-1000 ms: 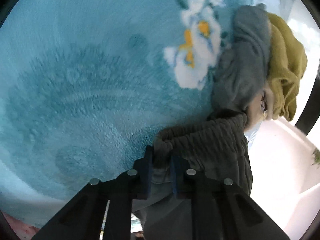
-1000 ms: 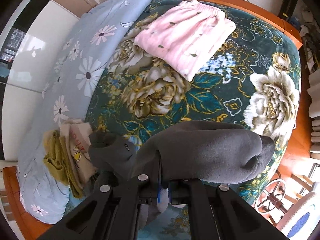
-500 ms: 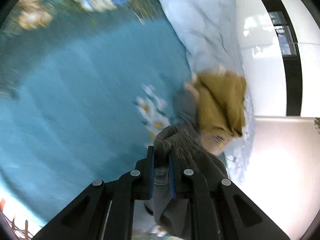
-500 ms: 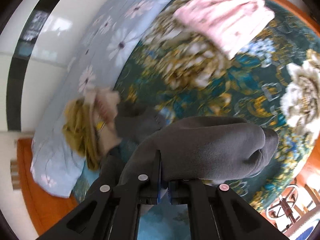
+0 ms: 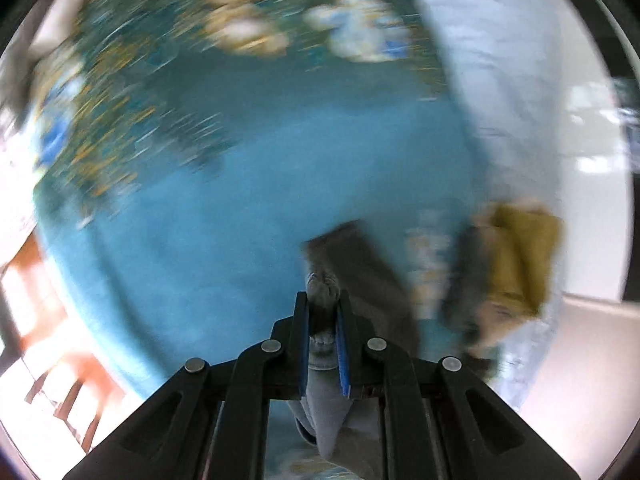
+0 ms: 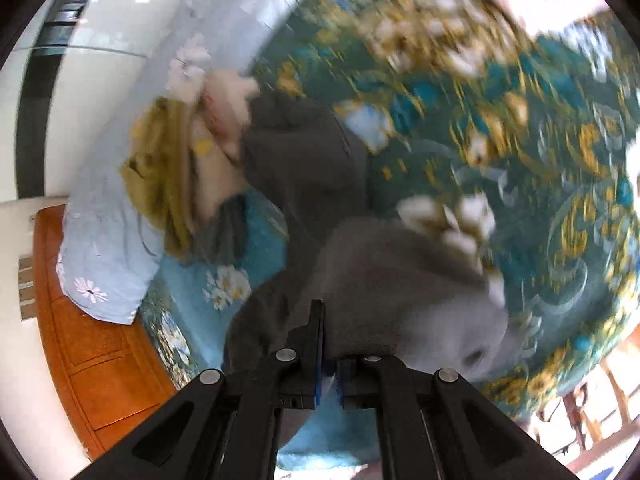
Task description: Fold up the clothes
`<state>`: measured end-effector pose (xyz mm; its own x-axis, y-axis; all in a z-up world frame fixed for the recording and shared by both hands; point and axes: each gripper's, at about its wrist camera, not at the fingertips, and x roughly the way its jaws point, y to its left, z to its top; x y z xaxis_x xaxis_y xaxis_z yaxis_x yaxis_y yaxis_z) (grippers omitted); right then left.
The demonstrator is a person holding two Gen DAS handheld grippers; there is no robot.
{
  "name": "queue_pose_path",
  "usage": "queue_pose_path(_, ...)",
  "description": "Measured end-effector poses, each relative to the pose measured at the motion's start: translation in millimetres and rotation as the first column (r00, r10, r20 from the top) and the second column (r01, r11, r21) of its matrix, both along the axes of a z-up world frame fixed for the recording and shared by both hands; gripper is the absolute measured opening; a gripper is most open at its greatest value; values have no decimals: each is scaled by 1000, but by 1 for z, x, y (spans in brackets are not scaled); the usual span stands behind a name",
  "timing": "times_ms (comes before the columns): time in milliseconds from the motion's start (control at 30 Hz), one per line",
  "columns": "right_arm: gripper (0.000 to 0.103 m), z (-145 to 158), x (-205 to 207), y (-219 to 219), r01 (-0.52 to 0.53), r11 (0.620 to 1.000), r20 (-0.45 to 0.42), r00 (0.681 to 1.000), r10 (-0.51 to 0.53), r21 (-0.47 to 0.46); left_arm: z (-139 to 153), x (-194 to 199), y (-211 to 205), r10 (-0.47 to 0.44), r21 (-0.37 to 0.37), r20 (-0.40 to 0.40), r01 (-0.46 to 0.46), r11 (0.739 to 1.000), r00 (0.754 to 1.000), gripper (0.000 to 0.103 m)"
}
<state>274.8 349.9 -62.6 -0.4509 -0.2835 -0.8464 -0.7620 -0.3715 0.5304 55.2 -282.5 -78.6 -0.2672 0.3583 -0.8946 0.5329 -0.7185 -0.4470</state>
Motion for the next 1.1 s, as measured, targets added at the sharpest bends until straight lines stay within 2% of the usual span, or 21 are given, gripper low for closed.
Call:
queue_pose_path(67, 5, 36, -8, 12, -6, 998, -94, 995, 13, 69, 38, -17, 19, -61, 32, -119, 65, 997, 991, 12)
queue_pose_path(133, 5, 76, -10, 20, -22, 988, -198, 979, 52, 152, 70, -27, 32, -123, 36, -218, 134, 990, 968, 12)
queue_pose_path(200, 5, 108, -9, 25, -41, 972, -277, 955, 107, 233, 79, -22, 37, -193, -11, -238, 196, 981, 952, 12)
queue_pose_path(267, 5, 112, -1, 23, -88, 953, -264, 950, 167, 289, 75, -14, 42, -261, -72, -212, 251, 965, 942, 12)
queue_pose_path(333, 5, 86, 12, 20, -129, 951, -182, 966, 184, 281, 40, -7, 44, -308, -134, -89, 295, 946, 947, 12)
queue_pose_path(400, 5, 30, 31, 17, -123, 974, -45, 990, 134, 190, -5, 1, 46, -319, -187, 65, 325, 927, 946, 12)
queue_pose_path(433, 5, 0, 40, 15, -111, 984, 30, 994, 108, 141, -23, 6, 46, -312, -208, 128, 333, 919, 941, 12)
queue_pose_path(500, 5, -39, 54, 7, -134, 986, 141, 983, 119, 100, -47, 21, 40, -276, -241, 231, 329, 913, 933, 12)
queue_pose_path(600, 5, -88, 72, -6, -185, 981, 278, 947, 162, 60, -57, 34, 43, -284, -255, 308, 366, 895, 908, 12)
queue_pose_path(700, 5, -107, 90, -7, -176, 984, 299, 941, 159, 32, -50, 34, 49, -348, -282, 301, 432, 857, 888, 12)
queue_pose_path(767, 5, -113, 99, -2, -143, 990, 280, 950, 134, 11, -48, 33, 48, -318, -270, 294, 398, 877, 901, 12)
queue_pose_path(800, 8, -114, 103, 0, -129, 992, 270, 955, 124, 1, -47, 33, 47, -297, -260, 292, 374, 890, 909, 13)
queue_pose_path(900, 8, -107, 107, 11, -104, 995, 234, 967, 101, 2, -49, 34, 47, -232, -238, 291, 305, 922, 928, 14)
queue_pose_path(933, 9, -102, 107, 14, -102, 995, 220, 971, 95, 18, -47, 33, 46, -216, -227, 291, 286, 931, 932, 15)
queue_pose_path(1033, 25, -80, 101, 29, -96, 991, 192, 978, 78, 90, -39, 28, 45, -178, -204, 275, 239, 949, 945, 18)
queue_pose_path(1100, 26, -66, 95, 43, -93, 985, 188, 980, 64, 147, -30, 24, 44, -164, -198, 251, 216, 956, 954, 21)
